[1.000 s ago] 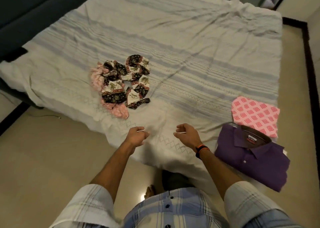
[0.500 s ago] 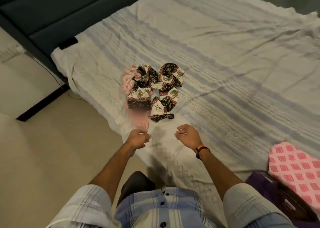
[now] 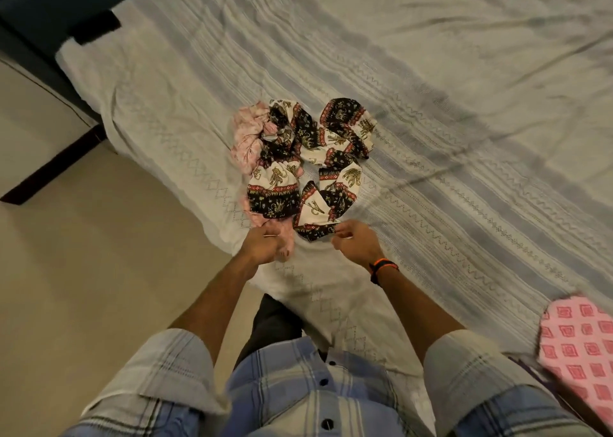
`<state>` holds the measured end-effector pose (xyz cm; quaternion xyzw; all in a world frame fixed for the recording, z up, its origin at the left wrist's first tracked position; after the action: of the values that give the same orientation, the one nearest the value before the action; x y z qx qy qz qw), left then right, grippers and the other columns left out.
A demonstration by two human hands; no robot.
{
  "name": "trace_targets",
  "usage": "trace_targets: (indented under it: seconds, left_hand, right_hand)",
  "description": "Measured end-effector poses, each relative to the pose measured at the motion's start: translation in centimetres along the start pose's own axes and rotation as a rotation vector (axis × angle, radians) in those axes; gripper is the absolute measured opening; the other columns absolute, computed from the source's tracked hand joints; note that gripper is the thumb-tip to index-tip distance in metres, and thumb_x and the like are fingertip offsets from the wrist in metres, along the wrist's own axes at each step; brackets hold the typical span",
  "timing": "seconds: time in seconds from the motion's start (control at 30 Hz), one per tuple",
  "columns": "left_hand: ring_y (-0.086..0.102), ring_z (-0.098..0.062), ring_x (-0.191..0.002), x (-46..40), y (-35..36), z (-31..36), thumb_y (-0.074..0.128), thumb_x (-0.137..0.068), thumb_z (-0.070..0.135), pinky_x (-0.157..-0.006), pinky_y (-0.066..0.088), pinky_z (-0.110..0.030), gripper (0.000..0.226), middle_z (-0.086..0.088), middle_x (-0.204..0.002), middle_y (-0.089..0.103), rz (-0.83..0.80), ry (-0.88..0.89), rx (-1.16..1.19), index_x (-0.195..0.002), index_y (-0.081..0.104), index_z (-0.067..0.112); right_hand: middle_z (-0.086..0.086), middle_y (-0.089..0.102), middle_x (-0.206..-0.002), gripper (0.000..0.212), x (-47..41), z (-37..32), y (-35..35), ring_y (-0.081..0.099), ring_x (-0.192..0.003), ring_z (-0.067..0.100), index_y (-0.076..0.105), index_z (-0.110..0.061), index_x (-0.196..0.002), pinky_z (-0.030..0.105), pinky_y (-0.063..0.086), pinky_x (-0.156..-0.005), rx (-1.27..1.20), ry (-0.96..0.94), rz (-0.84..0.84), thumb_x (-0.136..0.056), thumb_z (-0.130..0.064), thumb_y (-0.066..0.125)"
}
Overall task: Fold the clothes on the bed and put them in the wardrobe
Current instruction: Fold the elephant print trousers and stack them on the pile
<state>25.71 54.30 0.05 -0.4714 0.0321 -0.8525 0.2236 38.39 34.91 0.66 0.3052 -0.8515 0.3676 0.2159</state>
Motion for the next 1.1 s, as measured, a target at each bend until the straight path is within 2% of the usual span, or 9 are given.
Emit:
trace_targets:
  seconds: [0.17,0.27,0.33,0.4,0.53,0.73,0.87,0.97,1.1]
  left_hand:
    - [0.065,-0.020,-0.088,-5.9,-2.4,2.1,0.069,-0.085,0.006,-0.071,0.054,-0.031,0.030,-0.011,-0.100,0.069,0.000,-0.050,-0.029,-0.114,0.063,0.007]
    - [0.065,-0.030,-0.106,-9.7,-3.8,3.0,0.075,-0.073,0.016,-0.094,0.053,-0.044,0.041,-0.012,-0.112,0.068,0.013,-0.070,-0.101,-0.112,0.063,0.014]
    - [0.062,-0.029,-0.111,-10.9,-4.3,3.8,0.075,-0.076,0.018,-0.100,0.050,-0.041,0.049,-0.011,-0.119,0.065,0.052,-0.030,-0.191,-0.121,0.059,0.010]
    - [0.060,-0.028,-0.112,-12.6,-5.1,5.0,0.071,-0.083,0.013,-0.096,0.047,-0.030,0.050,-0.011,-0.123,0.061,0.133,0.011,-0.295,-0.129,0.053,0.007]
    - [0.054,-0.035,-0.118,-15.3,-5.6,5.5,0.077,-0.079,0.025,-0.096,0.047,-0.037,0.069,-0.017,-0.132,0.049,0.182,-0.008,-0.386,-0.137,0.042,0.010]
    - [0.063,-0.031,-0.107,-16.8,-6.0,6.1,0.077,-0.080,0.033,-0.080,0.048,-0.033,0.061,-0.009,-0.118,0.066,0.264,-0.028,-0.370,-0.130,0.050,0.011]
    - [0.062,-0.019,-0.097,-16.6,-5.1,7.2,0.075,-0.081,0.032,-0.081,0.048,-0.027,0.039,-0.001,-0.109,0.068,0.185,0.108,-0.273,-0.116,0.066,0.016]
    - [0.067,-0.020,-0.098,-15.2,-3.7,8.3,0.072,-0.071,0.026,-0.089,0.055,-0.038,0.033,0.000,-0.102,0.072,0.063,0.087,-0.037,-0.103,0.072,0.017]
    - [0.068,-0.033,-0.093,-12.7,-2.4,10.0,0.059,-0.061,0.004,-0.080,0.057,-0.057,0.030,-0.004,-0.090,0.073,-0.024,0.121,0.176,-0.080,0.071,0.024]
  right_hand:
    - [0.002,0.070,-0.103,0.030,-5.4,-3.2,2.5,0.064,-0.094,0.017,0.064,-0.010,-0.116,0.024,0.046,-0.074,0.060,0.043,-0.059,-0.087,-0.019,0.066]
    - [0.005,0.069,-0.111,0.031,-8.9,-5.0,4.6,0.065,-0.100,0.022,0.063,-0.008,-0.118,0.026,0.047,-0.079,0.091,0.061,-0.091,-0.089,-0.018,0.063]
    - [0.006,0.069,-0.112,0.032,-10.0,-6.0,5.7,0.065,-0.102,0.024,0.062,-0.008,-0.120,0.028,0.049,-0.082,0.111,0.056,-0.117,-0.090,-0.018,0.061]
    - [0.006,0.069,-0.112,0.033,-11.9,-6.6,6.8,0.064,-0.103,0.024,0.062,-0.009,-0.120,0.034,0.052,-0.088,0.112,0.064,-0.117,-0.089,-0.019,0.063]
    - [0.005,0.069,-0.111,0.035,-13.9,-7.2,8.3,0.062,-0.101,0.018,0.060,-0.008,-0.123,0.026,0.046,-0.082,0.080,0.110,-0.113,-0.090,-0.021,0.065]
    - [0.002,0.068,-0.106,0.036,-15.4,-7.5,9.1,0.061,-0.098,0.017,0.059,-0.009,-0.124,0.025,0.045,-0.080,0.075,0.152,-0.130,-0.090,-0.020,0.065]
    - [0.000,0.064,-0.115,0.052,-15.5,-7.7,8.8,0.061,-0.103,0.016,0.053,-0.011,-0.130,0.023,0.047,-0.082,0.021,0.176,-0.126,-0.084,-0.022,0.074]
    - [-0.002,0.056,-0.122,0.065,-15.0,-9.1,7.8,0.060,-0.106,0.019,0.044,-0.009,-0.137,0.026,0.050,-0.084,0.014,0.100,-0.118,-0.080,-0.012,0.074]
    - [0.008,0.059,-0.128,0.051,-14.1,-9.9,6.1,0.059,-0.112,0.025,0.049,-0.014,-0.133,0.046,0.051,-0.098,-0.246,0.167,-0.072,-0.084,-0.003,0.051]
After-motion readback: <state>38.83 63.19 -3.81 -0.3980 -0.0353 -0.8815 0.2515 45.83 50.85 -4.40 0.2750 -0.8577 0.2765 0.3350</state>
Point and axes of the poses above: each hand's wrist, its own x-axis away from the middle knuckle, its own y-axis out of the palm, z = x × y, the point moved 7 cm from there along -x, towards the middle knuckle
